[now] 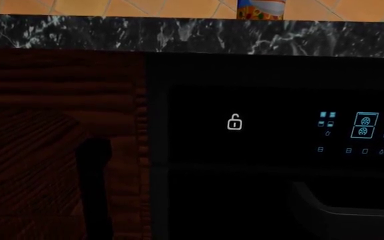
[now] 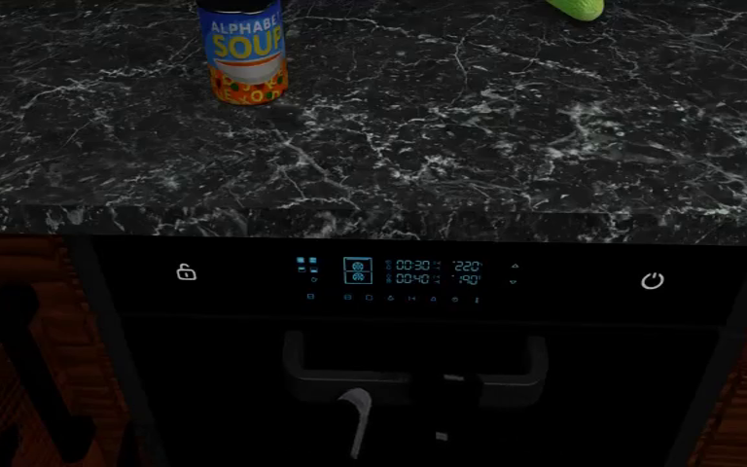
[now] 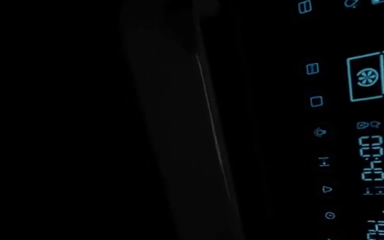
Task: Open the dishwasher door
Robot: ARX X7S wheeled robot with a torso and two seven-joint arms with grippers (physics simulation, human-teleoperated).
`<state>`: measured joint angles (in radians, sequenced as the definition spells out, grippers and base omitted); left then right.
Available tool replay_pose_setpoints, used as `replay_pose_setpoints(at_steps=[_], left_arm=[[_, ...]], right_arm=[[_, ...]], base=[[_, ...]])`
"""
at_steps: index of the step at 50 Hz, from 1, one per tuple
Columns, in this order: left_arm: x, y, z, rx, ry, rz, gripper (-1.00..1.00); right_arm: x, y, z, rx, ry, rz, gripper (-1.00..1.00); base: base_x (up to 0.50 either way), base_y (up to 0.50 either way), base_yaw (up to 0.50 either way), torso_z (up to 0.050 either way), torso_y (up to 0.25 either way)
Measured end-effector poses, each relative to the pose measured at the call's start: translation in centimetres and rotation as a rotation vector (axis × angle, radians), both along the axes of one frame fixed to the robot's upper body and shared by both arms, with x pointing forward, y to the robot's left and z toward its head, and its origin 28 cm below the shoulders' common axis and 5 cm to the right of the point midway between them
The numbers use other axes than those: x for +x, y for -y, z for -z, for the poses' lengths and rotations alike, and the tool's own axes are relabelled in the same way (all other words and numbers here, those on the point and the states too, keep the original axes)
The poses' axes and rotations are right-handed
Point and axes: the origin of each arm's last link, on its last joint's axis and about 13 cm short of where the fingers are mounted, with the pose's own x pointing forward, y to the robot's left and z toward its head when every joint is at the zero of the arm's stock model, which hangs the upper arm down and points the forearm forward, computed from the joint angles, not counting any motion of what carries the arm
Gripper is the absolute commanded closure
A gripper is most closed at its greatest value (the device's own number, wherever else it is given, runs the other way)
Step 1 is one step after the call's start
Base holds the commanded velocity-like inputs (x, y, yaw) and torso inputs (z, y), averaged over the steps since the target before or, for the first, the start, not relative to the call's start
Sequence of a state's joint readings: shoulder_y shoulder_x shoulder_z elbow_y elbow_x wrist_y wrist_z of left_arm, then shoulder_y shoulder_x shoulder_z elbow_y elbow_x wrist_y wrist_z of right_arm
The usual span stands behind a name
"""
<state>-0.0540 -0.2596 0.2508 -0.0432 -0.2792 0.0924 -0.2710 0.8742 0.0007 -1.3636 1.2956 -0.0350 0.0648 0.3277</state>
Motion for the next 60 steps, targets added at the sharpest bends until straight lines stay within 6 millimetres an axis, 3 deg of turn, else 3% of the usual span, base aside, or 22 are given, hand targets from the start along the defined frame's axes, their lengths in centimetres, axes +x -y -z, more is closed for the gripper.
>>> replay_pose_setpoints(at_steps=[60], left_arm=[[0.0, 0.0, 0.6, -0.001, -0.012, 0.003, -1.00]], right_arm=[[2.0, 1.3, -2.9, -0.082, -0.180, 0.041, -1.00]], base=[[0.00, 0.00, 0.00, 0.000, 0.000]])
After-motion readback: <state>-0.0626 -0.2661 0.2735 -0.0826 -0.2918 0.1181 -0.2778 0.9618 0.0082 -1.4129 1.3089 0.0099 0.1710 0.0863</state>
